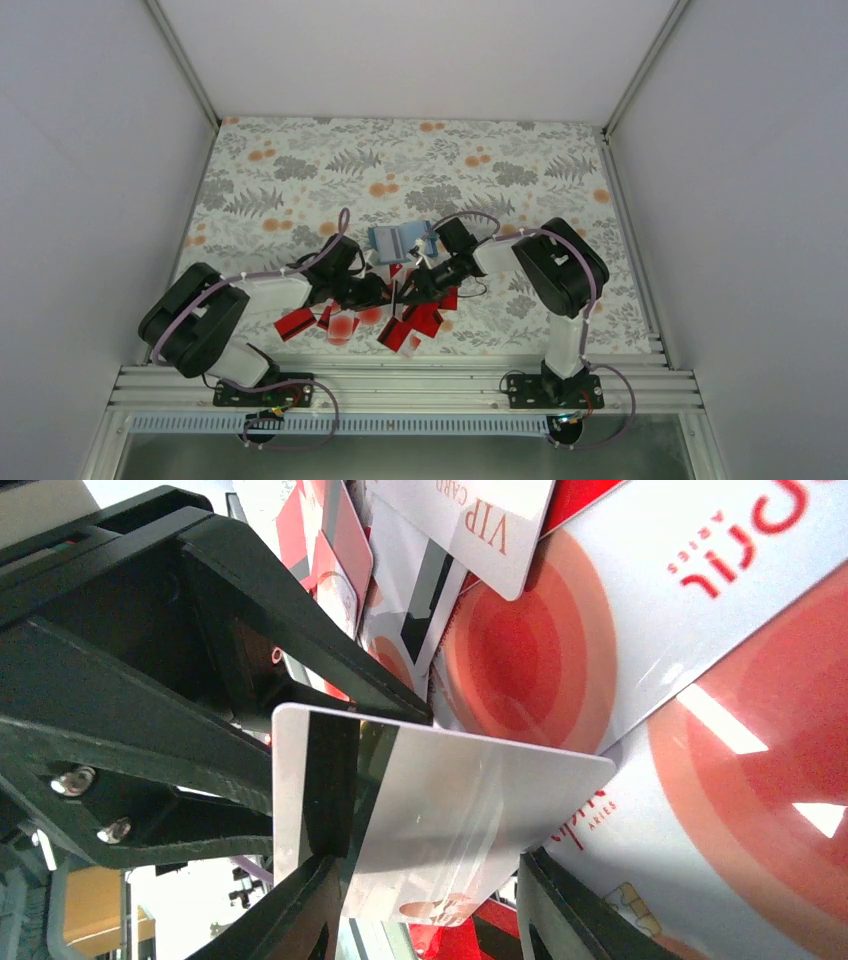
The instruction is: Put the credit cards into the card holder
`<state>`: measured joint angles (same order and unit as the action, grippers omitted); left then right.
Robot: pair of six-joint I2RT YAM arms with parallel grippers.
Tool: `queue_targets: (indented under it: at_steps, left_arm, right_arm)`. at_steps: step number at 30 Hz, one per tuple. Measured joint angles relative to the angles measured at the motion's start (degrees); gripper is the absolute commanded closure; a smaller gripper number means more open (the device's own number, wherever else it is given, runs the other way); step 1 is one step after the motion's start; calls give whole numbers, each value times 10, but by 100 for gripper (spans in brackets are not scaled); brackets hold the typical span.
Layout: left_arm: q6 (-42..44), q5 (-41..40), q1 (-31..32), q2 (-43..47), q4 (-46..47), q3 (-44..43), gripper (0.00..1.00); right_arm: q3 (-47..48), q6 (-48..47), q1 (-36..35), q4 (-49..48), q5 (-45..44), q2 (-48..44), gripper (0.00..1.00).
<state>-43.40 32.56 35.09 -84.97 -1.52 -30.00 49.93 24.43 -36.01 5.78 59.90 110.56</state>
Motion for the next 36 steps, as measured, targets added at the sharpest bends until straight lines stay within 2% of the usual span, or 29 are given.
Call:
queue_targets:
  at_steps: [9,19,28,36]
  left_arm:
    - [-38,37,-20,34,117,72,62]
    - [-84,88,-27,-45,294,111,61]
    - [-128,101,-31,-24,391,153,49]
    - [-139,111,-31,-12,457,157,48]
  right_arm:
    - [-4,-7,6,-13,20,9,56]
    - [-5,-13,14,-10,41,17,57]
    - [-6,-20,16,-15,46,23,60]
    - [-5,-21,16,-16,50,26,60]
